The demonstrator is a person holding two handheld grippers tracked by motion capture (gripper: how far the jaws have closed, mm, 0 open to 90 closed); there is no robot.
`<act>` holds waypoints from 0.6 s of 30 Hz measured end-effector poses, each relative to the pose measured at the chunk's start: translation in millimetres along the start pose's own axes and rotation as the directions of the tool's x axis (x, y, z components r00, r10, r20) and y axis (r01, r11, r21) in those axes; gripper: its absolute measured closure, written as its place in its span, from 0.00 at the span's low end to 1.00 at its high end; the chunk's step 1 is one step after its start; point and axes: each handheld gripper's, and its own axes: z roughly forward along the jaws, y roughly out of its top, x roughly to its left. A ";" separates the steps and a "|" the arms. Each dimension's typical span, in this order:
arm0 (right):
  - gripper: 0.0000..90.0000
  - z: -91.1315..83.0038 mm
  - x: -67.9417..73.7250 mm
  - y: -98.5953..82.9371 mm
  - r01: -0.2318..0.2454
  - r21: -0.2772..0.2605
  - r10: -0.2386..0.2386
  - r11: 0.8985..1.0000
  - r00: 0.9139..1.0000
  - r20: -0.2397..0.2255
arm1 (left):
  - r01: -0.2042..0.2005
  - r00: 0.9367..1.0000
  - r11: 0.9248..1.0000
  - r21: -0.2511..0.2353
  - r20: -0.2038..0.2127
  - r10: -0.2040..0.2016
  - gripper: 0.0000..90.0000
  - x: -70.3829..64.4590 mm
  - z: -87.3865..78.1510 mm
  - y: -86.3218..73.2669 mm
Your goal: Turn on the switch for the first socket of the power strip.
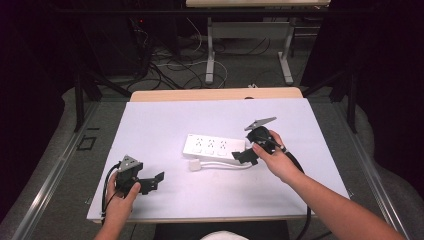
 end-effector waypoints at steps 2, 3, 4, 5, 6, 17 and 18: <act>0.00 -5.2 -1.0 -5.5 -0.010 -0.011 0.010 1.000 1.000 0.004 | 0.002 1.000 1.000 -0.003 0.001 -0.002 0.07 -0.1 -0.3 -0.1; 0.00 -8.0 -2.1 -8.3 -0.009 -0.020 0.009 1.000 1.000 0.009 | 0.003 1.000 1.000 -0.004 0.000 -0.003 0.07 -0.1 -0.5 -0.2; 0.00 -10.8 -2.8 -11.2 -0.014 -0.023 0.014 1.000 1.000 0.008 | 0.000 1.000 1.000 -0.004 -0.003 0.000 0.07 0.2 -0.6 -0.1; 0.00 -14.4 -4.3 -14.8 -0.012 -0.032 0.012 0.999 1.000 0.004 | -0.001 1.000 1.000 -0.008 0.001 0.001 0.06 0.5 -0.5 -0.1; 0.00 -16.4 -4.8 -16.8 -0.017 -0.038 0.018 0.999 1.000 0.007 | 0.000 1.000 1.000 -0.007 0.002 0.000 0.06 0.6 -0.6 -0.1; 0.00 -47.0 -21.7 -49.9 -0.099 -0.113 0.101 0.989 0.995 0.013 | 0.011 1.000 1.000 -0.021 -0.007 -0.011 0.02 0.5 -0.9 -0.3; 0.00 -49.7 -23.4 -53.0 -0.118 -0.114 0.120 0.986 0.993 0.012 | 0.011 1.000 1.000 -0.024 -0.006 -0.011 0.01 0.6 -0.8 -0.3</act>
